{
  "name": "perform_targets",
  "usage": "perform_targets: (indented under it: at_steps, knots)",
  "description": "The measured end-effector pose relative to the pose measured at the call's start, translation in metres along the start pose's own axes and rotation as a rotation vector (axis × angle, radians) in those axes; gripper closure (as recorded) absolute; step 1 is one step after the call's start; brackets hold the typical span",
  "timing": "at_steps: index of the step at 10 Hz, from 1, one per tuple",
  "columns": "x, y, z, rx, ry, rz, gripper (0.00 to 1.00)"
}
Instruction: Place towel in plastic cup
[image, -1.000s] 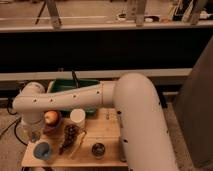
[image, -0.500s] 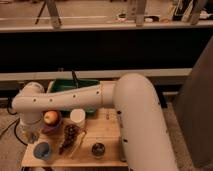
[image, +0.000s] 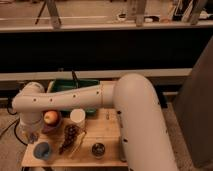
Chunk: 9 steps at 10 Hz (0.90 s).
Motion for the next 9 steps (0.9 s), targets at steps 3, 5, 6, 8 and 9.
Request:
perform_targets:
  at_steps: [3,5,6,8,9]
  knots:
    - [-0.0033,-0.0022,0.0018,0.002,-0.004,-0.006,0.99]
    - [-0.0059,-0.005,0.0037,0.002,-0.008,-0.014,0.99]
    - [-0.0069,-0.0066,0.0047,0.001,-0.01,-0.017,0.99]
    - [-0.0091,-0.0086,0.0067,-0.002,-0.014,-0.023,0.99]
    - [-0.0103,-0.0095,0.0073,-0.003,-0.015,-0.024,0.99]
